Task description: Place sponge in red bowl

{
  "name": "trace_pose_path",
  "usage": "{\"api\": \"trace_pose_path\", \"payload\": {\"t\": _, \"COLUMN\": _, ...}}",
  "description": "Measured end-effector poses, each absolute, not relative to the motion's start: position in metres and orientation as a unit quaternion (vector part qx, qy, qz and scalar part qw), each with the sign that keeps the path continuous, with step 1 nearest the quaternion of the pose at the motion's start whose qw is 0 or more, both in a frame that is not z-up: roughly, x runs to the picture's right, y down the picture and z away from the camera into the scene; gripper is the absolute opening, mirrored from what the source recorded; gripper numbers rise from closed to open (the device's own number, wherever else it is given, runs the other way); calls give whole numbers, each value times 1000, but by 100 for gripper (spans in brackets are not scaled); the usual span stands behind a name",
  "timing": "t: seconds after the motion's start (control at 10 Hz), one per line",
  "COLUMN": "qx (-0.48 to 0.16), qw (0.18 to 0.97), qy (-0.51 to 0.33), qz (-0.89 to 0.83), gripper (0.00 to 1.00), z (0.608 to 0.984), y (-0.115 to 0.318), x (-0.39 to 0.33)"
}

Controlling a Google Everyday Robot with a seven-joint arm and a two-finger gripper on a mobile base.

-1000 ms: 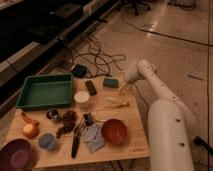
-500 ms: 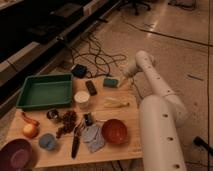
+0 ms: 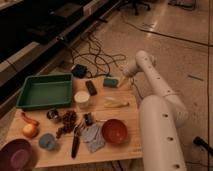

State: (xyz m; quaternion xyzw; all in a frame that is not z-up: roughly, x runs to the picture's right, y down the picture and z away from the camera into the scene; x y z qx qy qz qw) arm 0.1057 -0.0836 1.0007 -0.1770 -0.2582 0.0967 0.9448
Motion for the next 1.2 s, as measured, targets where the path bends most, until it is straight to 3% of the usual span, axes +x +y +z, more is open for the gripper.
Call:
{"api": "trace_pose_path", "payload": {"t": 0.5, "qx": -179, "qw": 946, "qy": -255, "qz": 95, "gripper": 80, "z": 1001, "y": -82, "x": 107}}
{"api": "trace_pose_path", "payload": {"t": 1.2, "qx": -182, "qw": 980, "qy": -58, "qz": 54, "gripper": 80, "z": 1027, "y": -64, "x": 26}}
